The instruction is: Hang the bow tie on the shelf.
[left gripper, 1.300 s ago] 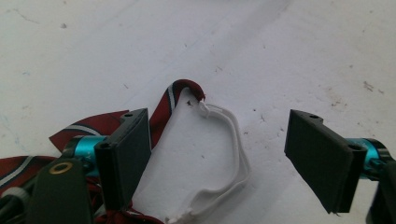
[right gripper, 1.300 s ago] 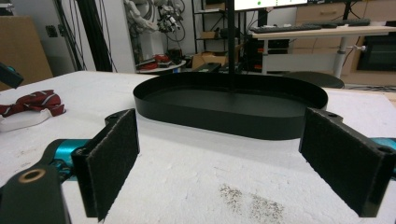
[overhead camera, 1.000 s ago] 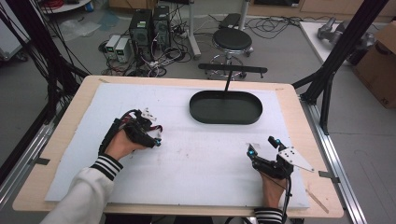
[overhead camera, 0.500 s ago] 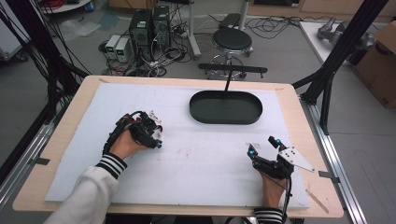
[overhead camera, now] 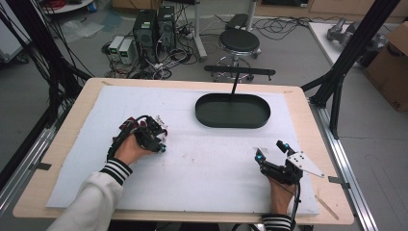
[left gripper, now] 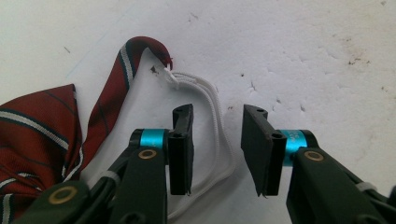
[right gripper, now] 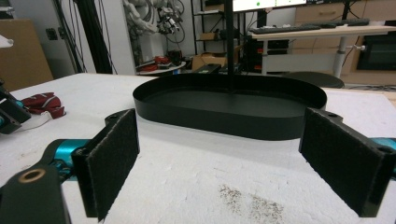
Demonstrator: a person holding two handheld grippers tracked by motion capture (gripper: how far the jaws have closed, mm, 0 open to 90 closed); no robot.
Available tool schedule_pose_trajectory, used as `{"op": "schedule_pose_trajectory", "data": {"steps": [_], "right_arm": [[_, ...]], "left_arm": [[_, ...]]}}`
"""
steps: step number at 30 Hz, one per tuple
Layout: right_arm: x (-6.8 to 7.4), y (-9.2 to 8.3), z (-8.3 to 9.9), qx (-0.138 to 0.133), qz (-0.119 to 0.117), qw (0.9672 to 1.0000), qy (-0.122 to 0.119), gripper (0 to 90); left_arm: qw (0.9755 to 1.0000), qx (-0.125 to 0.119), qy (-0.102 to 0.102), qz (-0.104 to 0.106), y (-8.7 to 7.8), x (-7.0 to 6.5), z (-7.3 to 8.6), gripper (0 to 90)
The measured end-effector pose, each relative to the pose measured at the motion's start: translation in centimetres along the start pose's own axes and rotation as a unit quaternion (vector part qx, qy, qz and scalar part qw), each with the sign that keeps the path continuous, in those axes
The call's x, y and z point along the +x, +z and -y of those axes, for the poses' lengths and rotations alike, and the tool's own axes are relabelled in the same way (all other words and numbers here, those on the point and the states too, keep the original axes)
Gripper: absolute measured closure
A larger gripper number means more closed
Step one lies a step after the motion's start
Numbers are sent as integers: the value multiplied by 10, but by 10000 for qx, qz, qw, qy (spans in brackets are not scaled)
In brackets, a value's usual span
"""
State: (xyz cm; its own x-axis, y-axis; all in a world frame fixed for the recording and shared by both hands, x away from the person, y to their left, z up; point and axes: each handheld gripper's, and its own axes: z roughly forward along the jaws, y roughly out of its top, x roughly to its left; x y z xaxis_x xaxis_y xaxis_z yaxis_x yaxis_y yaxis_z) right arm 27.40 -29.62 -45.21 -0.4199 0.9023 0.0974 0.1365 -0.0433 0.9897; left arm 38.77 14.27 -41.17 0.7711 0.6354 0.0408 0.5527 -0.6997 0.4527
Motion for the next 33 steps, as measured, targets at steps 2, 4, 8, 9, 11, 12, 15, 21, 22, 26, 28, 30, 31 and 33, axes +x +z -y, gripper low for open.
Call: {"op": "schedule_pose_trajectory", "data": {"steps": [2,4,8,9,11,12,15,21,22,26,28,30,31,33], "right_arm": [[0,0,0,-10,-2,10000,-11,113],[0,0,0,-2,-2,10000,3,113],[0,0,0,-11,-4,10000,-10,113],[0,0,0,-2,-6,10000,5,113],[0,0,0,-1,-5,10000,8,113],[0,0,0,0,-2,10000,7,113],[-1,0,0,-15,-2,10000,-15,113],[0,0,0,-15,6,10000,-18,113],[0,0,0,-1,-1,10000,5,113],[0,0,0,-2,3,10000,0,113],[0,0,0,-17,11,10000,-26,113],[0,0,0,-1,3,10000,1,113],[0,0,0,-13,7,10000,-17,113],[0,0,0,-16,11,10000,-22,113]], "left_arm": [[10000,15,-21,5,1,0,0,685],[10000,70,-30,2,1,-1,-1,729],[9999,116,-22,38,2,-1,-1,811],[9999,139,-42,74,3,-1,-1,833],[9999,150,-46,70,3,-1,-1,848],[9999,155,-44,59,3,-1,-1,868],[9998,161,-74,78,2,-1,-1,871],[9999,-23,-100,6,-2,0,0,872],[9999,-23,-100,6,-2,0,0,872],[9992,-345,-181,67,-8,3,1,873],[9983,-503,-262,118,-12,7,3,874],[9974,-649,-301,93,-15,9,4,875],[9967,-740,-308,91,-17,10,5,875],[9932,-1098,-387,81,-25,13,6,875]]}}
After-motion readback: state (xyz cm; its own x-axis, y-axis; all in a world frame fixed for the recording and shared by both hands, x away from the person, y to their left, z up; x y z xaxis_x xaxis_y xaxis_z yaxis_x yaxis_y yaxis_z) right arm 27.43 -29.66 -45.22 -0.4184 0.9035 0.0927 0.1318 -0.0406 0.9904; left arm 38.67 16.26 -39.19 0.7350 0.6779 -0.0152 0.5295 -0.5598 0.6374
